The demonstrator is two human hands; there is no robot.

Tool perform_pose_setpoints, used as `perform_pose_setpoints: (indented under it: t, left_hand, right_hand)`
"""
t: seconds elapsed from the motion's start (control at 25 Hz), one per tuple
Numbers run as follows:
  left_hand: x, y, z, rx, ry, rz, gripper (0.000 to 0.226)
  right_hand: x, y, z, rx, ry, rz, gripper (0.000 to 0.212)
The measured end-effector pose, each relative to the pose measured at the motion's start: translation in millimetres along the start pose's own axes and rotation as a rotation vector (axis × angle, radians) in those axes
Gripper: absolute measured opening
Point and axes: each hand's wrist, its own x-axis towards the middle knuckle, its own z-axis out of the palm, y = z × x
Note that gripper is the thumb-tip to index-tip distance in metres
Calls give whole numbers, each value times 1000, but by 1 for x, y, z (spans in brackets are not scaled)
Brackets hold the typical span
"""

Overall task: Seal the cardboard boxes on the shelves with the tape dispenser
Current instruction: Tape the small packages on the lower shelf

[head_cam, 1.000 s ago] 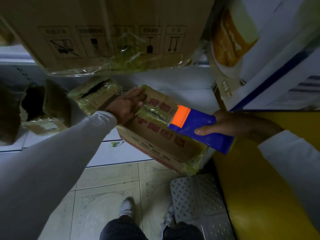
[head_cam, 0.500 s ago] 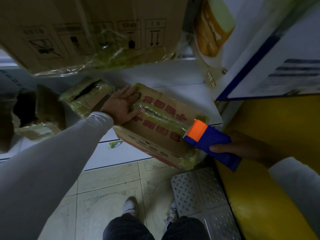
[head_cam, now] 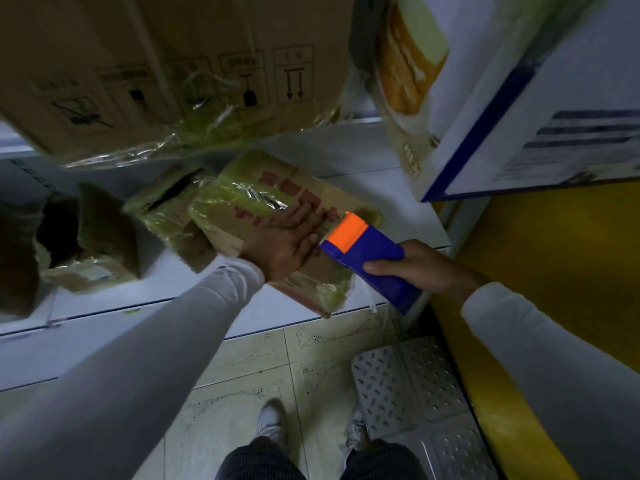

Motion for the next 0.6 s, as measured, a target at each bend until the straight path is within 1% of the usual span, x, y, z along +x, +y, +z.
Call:
perform_pose_setpoints:
  t: [0.08,0.16,0.28,0.36,0.4,0.44,0.6]
  left_hand:
    - [5,-8,4,58,-16,-60,49]
    - [8,-17,1,74,-42,-30,50]
    - [11,-20,4,90,-45,13,50]
    - [14,-18,7,103,-64,-2,52]
    - [15,-19,6,117,-78,-9,53]
    - [17,-20,4,134,-94,-9,54]
    - [16,-17,2,190,-115,2,55]
  right_hand:
    - [3,-6,1,12,-11,4,34]
    - [-3,-12,-4,3,-52,12,37]
    - [-22,-10,-34,-51,-107,15,38]
    - [-42,4,-59,-71,-125,45,49]
    - [-51,12,-66,-77,-124,77,54]
    - [-59,19,-68,-78,-110,107,55]
    - [-53,38,-38,-70,-5,155,41]
